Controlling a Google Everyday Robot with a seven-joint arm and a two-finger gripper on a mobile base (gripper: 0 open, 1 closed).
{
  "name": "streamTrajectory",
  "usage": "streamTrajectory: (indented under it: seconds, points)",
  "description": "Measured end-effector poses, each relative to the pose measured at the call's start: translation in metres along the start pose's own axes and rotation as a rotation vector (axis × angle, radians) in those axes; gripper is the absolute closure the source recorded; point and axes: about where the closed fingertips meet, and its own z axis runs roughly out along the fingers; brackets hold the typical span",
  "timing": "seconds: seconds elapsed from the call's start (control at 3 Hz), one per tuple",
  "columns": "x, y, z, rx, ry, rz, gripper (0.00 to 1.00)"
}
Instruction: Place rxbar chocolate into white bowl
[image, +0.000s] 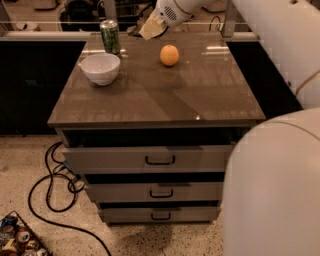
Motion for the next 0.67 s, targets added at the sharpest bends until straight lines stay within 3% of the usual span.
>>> streamTrajectory:
  seconds: [0.67]
  points:
    - [-0.034, 0.014, 0.068, -0.097, -0.019, -0.073, 1.00]
